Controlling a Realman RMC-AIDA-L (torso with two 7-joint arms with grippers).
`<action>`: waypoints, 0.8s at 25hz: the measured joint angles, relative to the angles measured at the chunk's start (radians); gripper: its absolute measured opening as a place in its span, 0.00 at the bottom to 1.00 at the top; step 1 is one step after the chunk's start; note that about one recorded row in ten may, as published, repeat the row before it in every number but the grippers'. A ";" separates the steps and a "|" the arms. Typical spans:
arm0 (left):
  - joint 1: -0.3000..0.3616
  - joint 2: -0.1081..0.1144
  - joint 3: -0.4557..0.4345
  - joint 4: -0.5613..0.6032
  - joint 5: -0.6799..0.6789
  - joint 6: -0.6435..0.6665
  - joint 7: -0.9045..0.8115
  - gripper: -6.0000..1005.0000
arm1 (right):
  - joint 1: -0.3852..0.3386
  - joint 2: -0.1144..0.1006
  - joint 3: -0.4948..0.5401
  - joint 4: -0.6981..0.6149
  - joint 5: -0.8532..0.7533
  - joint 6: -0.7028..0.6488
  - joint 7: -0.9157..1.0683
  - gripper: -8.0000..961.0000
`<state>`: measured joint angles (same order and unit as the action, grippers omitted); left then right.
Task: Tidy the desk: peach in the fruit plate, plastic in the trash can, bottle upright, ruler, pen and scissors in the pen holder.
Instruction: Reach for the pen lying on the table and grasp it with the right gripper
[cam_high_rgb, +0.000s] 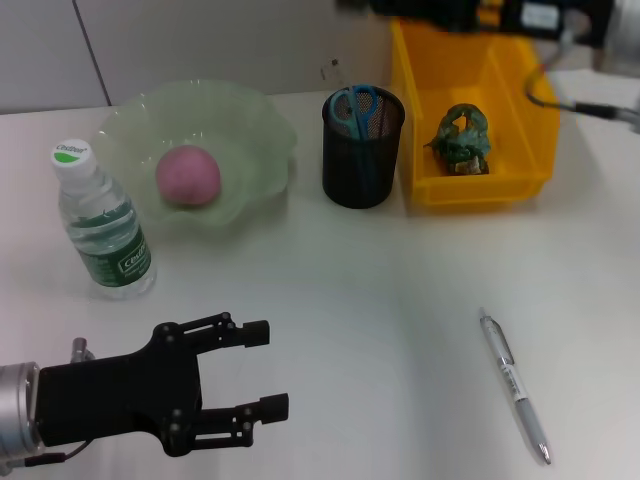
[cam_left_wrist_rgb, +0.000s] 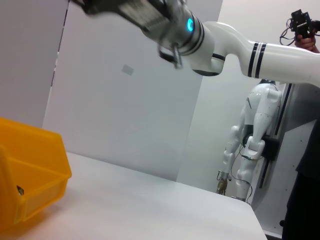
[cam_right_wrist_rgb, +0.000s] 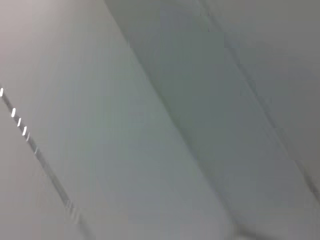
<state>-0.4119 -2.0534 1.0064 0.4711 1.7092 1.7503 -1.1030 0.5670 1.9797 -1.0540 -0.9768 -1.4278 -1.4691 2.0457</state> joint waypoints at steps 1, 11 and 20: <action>0.000 -0.002 -0.002 0.004 0.002 0.000 0.000 0.80 | 0.000 -0.035 0.005 0.003 -0.066 -0.071 0.059 0.62; 0.000 -0.005 -0.002 0.007 0.000 -0.006 -0.002 0.80 | 0.092 -0.067 0.095 -0.088 -0.641 -0.444 0.382 0.61; 0.000 -0.005 -0.003 0.006 0.002 -0.028 0.001 0.80 | 0.169 0.013 0.058 -0.174 -1.072 -0.532 0.535 0.61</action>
<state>-0.4117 -2.0584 1.0031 0.4774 1.7108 1.7227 -1.1019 0.7356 1.9925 -0.9956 -1.1509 -2.5001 -2.0010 2.5802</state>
